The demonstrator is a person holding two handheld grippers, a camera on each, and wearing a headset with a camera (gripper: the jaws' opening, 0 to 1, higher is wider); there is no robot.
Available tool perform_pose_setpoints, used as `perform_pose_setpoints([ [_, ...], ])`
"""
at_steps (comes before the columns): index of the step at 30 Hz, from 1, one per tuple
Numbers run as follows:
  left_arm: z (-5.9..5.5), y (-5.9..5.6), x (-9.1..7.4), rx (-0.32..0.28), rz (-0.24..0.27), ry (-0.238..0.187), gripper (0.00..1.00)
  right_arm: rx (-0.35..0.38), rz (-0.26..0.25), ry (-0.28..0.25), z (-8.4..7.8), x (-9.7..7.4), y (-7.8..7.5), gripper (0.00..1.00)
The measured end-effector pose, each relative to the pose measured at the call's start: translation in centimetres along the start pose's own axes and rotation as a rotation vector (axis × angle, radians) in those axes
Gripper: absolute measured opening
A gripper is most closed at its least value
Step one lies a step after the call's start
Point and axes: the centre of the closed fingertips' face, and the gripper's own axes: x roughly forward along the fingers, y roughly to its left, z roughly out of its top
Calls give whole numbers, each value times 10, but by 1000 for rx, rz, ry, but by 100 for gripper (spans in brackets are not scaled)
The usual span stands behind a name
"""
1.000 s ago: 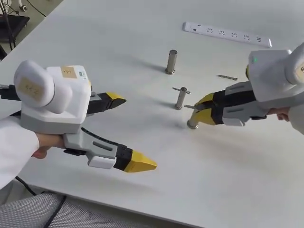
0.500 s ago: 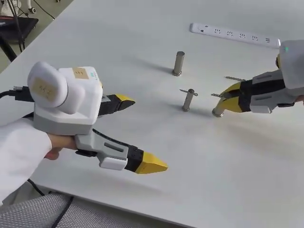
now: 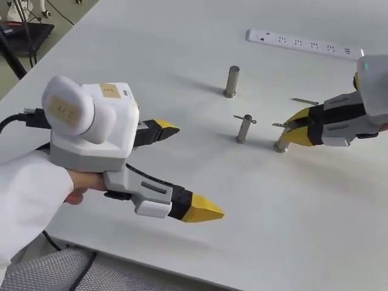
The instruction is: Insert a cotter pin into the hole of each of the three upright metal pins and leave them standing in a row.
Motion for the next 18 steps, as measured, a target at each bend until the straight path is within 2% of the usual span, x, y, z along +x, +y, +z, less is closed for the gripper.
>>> perform_pose_setpoints([
  [5, -3, 0, 0, 0, 3, 16, 99, -25, 2, 7, 0, 1, -1, 9],
  [8, -8, 3, 0, 30, 28, 44, 99, -9, 0, 9, 0, 1, -1, 9],
  [13, -5, 1, -1, 15, 21, 36, 99, -23, -15, 12, 2, 2, -3, 11],
  [18, -7, 1, -2, 20, 21, 46, 99, -21, -35, 7, 7, 1, 0, 20],
])
